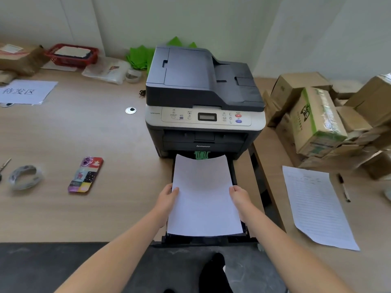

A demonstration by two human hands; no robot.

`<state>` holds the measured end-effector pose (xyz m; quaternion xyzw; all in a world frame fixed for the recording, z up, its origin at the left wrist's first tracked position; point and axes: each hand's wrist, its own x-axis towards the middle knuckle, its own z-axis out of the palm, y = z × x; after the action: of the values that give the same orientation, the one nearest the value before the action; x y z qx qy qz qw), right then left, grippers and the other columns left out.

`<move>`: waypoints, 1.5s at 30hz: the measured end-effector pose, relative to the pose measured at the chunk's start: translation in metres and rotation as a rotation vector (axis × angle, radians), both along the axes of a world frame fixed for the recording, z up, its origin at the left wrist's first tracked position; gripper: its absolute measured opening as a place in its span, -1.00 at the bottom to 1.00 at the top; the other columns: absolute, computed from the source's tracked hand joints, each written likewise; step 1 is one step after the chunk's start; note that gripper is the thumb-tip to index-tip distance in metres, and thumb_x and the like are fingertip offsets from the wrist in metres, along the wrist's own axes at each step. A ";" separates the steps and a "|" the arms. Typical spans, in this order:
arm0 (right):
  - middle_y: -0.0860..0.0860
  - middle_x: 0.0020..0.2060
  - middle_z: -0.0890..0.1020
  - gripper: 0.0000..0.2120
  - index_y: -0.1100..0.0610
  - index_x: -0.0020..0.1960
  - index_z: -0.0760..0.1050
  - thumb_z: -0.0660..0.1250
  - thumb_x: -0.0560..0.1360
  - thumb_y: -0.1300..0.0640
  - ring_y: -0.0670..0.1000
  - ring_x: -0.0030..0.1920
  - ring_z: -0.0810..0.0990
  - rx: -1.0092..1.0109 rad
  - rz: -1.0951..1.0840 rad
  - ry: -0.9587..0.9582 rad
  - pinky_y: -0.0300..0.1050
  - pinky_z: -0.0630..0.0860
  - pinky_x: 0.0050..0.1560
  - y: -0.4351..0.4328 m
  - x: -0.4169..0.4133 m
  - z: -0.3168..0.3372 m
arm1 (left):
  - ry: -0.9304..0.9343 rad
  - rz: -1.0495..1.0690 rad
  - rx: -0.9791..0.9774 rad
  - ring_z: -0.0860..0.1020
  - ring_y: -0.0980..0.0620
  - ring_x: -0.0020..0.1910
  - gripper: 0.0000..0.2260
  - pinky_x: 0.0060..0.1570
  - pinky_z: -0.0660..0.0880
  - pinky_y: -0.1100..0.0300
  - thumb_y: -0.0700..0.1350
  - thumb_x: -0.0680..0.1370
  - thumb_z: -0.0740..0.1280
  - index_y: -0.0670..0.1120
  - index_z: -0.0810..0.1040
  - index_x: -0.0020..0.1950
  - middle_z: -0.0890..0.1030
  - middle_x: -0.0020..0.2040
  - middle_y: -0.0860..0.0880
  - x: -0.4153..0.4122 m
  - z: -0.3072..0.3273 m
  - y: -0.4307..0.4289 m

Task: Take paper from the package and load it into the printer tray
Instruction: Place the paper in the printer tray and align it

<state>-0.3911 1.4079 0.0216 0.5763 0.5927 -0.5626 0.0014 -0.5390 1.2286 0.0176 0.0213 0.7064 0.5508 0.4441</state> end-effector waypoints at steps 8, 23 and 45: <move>0.13 0.46 0.37 -0.58 0.20 0.51 0.26 0.07 0.67 0.14 0.17 0.46 0.31 -0.045 -0.101 0.037 0.04 0.24 0.44 0.015 -0.014 -0.010 | 0.026 0.042 0.018 0.58 -0.06 0.09 -0.75 0.04 0.53 0.06 -0.09 0.66 0.15 -0.04 0.44 0.33 0.58 0.15 -0.05 -0.007 -0.010 0.018; 0.13 0.17 0.57 -0.70 0.19 0.33 0.45 0.15 0.63 0.23 0.06 0.06 0.50 0.184 -0.145 0.126 -0.09 0.41 0.06 0.021 -0.018 -0.043 | 0.176 0.072 -0.171 0.47 -0.07 -0.01 -0.71 0.01 0.38 0.11 -0.20 0.65 0.12 -0.17 0.42 0.35 0.52 0.08 -0.06 -0.005 -0.031 0.047; 0.15 0.25 0.39 -0.60 0.22 0.37 0.38 0.26 0.54 0.23 0.14 0.29 0.39 0.768 0.699 -0.239 0.03 0.47 0.22 0.060 0.000 0.015 | 0.666 -0.276 -0.399 0.45 -0.06 -0.08 -0.69 -0.11 0.40 0.13 -0.29 0.53 0.28 -0.22 0.44 0.28 0.54 0.11 -0.18 -0.041 0.005 0.029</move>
<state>-0.3909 1.4677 0.0362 0.3634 0.9085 -0.2015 0.0451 -0.5799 1.2573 0.0228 0.2063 0.8950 0.3013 0.2562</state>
